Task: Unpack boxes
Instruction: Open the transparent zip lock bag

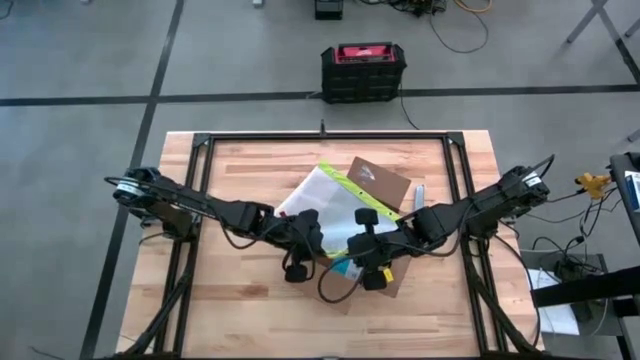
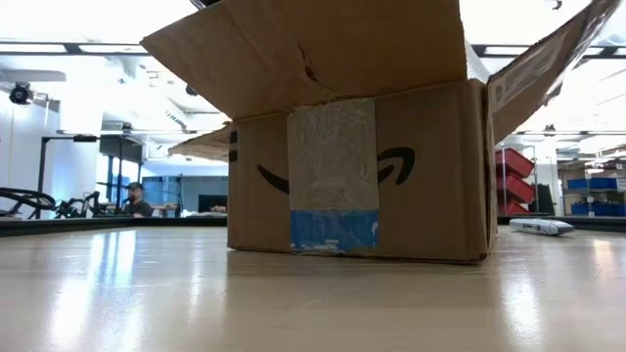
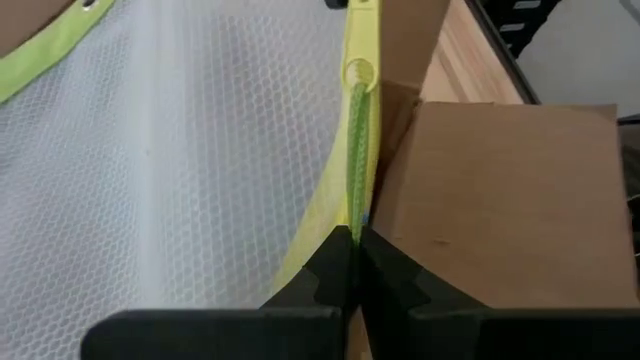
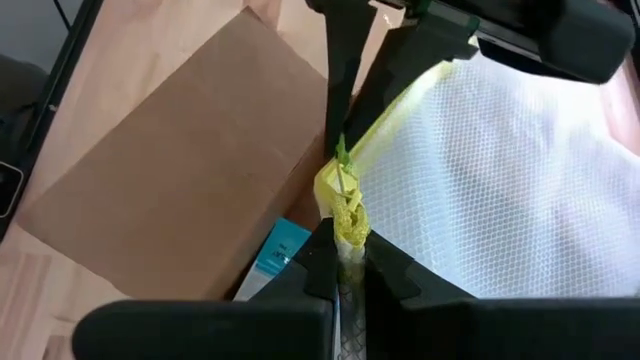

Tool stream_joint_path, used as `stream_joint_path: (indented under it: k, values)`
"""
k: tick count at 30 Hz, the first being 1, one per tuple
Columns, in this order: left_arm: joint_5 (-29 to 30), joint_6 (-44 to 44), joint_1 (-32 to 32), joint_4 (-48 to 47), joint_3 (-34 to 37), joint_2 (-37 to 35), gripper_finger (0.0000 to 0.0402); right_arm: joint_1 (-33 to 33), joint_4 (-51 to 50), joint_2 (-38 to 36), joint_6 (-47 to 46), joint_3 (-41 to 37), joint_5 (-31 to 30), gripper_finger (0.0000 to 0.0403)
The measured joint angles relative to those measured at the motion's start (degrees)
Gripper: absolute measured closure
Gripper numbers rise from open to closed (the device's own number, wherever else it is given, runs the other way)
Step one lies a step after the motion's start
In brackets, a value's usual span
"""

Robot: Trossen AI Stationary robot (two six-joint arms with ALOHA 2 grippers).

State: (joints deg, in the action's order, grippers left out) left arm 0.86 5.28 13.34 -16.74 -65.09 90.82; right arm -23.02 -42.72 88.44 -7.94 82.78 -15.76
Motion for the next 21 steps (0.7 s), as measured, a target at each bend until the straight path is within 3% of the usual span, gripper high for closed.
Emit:
stream_joint_path:
  k: [15,21]
  values:
    - [8.4,-3.4,-0.2,-3.0,-0.2,-5.4,0.0401,-1.5,-1.5,-1.2,1.4,0.3,-3.2,0.0403]
    - [8.6,-1.5,-0.3,-2.5,0.7,-5.8,0.0401,-1.7,-1.6,-2.7,1.9,0.3,-4.6,0.0403]
